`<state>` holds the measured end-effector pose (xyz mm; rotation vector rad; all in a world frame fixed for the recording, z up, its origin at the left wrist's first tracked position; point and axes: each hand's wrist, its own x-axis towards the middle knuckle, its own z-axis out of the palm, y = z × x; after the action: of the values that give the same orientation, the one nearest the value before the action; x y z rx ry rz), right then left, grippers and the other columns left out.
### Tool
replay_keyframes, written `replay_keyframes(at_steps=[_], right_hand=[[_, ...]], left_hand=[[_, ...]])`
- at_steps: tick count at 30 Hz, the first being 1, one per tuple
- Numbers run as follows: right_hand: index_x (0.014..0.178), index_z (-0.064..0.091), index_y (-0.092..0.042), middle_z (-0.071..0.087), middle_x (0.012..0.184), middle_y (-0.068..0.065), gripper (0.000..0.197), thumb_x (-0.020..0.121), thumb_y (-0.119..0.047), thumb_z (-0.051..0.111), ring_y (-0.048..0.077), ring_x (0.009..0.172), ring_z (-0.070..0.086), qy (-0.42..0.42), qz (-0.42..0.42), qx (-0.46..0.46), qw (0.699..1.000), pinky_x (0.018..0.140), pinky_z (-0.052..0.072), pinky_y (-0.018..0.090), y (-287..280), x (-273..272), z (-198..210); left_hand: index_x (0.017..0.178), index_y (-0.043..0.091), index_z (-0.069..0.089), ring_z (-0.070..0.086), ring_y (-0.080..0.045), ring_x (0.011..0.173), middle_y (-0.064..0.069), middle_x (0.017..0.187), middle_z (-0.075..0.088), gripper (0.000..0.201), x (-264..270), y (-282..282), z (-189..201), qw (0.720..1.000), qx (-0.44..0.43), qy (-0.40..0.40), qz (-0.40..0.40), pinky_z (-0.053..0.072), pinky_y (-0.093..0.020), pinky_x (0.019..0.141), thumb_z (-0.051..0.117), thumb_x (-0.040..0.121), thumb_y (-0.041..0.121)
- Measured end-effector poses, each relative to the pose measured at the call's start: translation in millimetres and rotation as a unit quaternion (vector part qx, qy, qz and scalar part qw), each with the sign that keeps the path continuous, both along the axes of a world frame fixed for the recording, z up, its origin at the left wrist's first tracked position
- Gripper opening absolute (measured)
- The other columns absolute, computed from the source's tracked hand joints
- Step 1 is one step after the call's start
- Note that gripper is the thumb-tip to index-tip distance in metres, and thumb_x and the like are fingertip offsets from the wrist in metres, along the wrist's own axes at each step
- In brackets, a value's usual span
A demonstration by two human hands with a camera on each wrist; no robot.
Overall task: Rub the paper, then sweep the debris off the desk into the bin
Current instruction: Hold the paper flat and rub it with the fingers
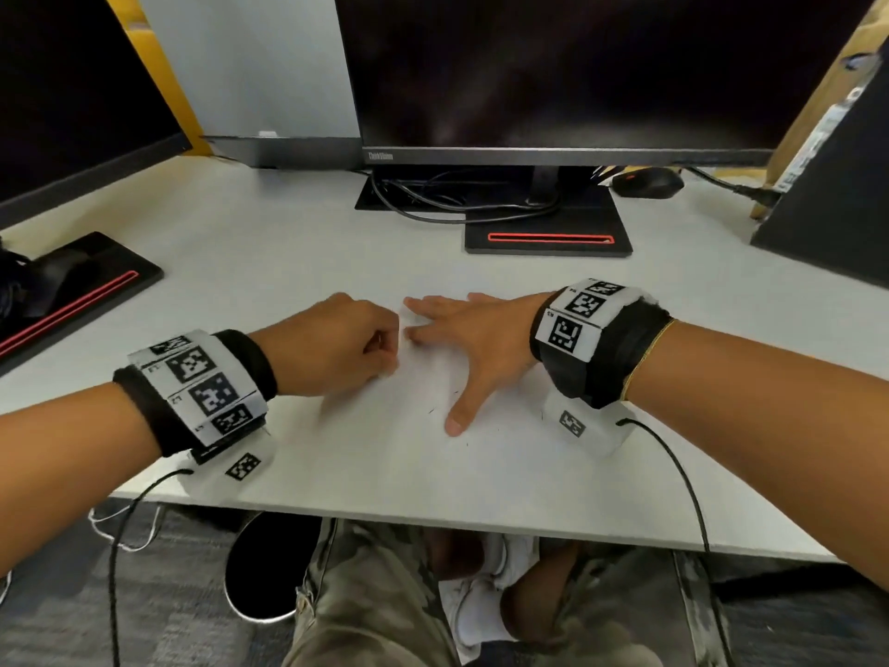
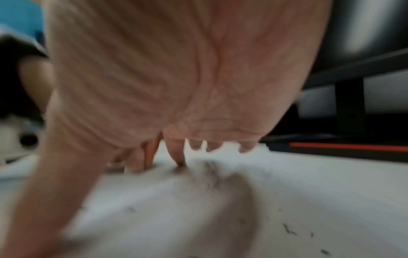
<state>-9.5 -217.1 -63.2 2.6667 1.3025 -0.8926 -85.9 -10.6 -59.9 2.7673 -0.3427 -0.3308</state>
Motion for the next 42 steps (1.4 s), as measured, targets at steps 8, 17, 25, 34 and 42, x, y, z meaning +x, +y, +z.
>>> replay_keyframes(at_steps=[8,17,25,34,42], right_hand=[[0.17,-0.011,-0.02,-0.022,0.176,-0.01,0.126,0.086,-0.087,0.056,0.006,0.161,-0.017,-0.001,-0.089,0.038,0.995,0.132,-0.008,0.037,-26,-22,-20],[0.164,-0.026,-0.036,-0.036,0.168,-0.023,0.144,0.068,-0.099,0.061,-0.004,0.15,-0.037,0.032,-0.11,0.042,0.993,0.125,-0.026,0.047,-25,-18,-33],[0.164,-0.027,-0.032,-0.038,0.167,-0.02,0.153,0.062,-0.099,0.065,-0.001,0.151,-0.038,0.026,-0.128,0.026,0.991,0.125,-0.026,0.05,-21,-16,-30],[0.164,-0.028,-0.035,-0.038,0.168,-0.019,0.156,0.058,-0.099,0.068,0.0,0.151,-0.039,0.03,-0.132,0.017,0.991,0.124,-0.026,0.054,-17,-15,-28],[0.167,-0.018,-0.036,-0.039,0.168,-0.017,0.15,0.061,-0.097,0.069,0.001,0.151,-0.039,0.03,-0.133,0.027,0.99,0.123,-0.027,0.054,-18,-18,-27]], left_hand=[[0.091,0.033,0.07,0.066,-0.003,0.076,0.013,0.083,0.073,0.012,-16,-8,7,0.994,-0.027,0.077,-0.07,0.049,-0.014,0.07,0.068,0.094,0.021],[0.084,0.024,0.067,0.064,-0.003,0.069,0.009,0.074,0.072,0.011,17,-39,-5,0.996,-0.006,0.076,-0.055,0.049,-0.019,0.066,0.07,0.094,0.027],[0.089,0.026,0.064,0.062,-0.001,0.067,0.01,0.072,0.069,0.012,23,-38,-9,0.995,0.005,0.065,-0.076,0.043,-0.016,0.064,0.066,0.1,0.03],[0.086,0.026,0.064,0.064,-0.005,0.071,0.008,0.074,0.07,0.012,30,-41,-1,0.994,0.015,0.069,-0.08,0.052,-0.023,0.07,0.068,0.097,0.027],[0.084,0.019,0.064,0.068,-0.011,0.072,0.005,0.072,0.072,0.014,34,-52,-1,0.998,0.006,0.05,-0.029,0.057,-0.03,0.074,0.066,0.097,0.024]])
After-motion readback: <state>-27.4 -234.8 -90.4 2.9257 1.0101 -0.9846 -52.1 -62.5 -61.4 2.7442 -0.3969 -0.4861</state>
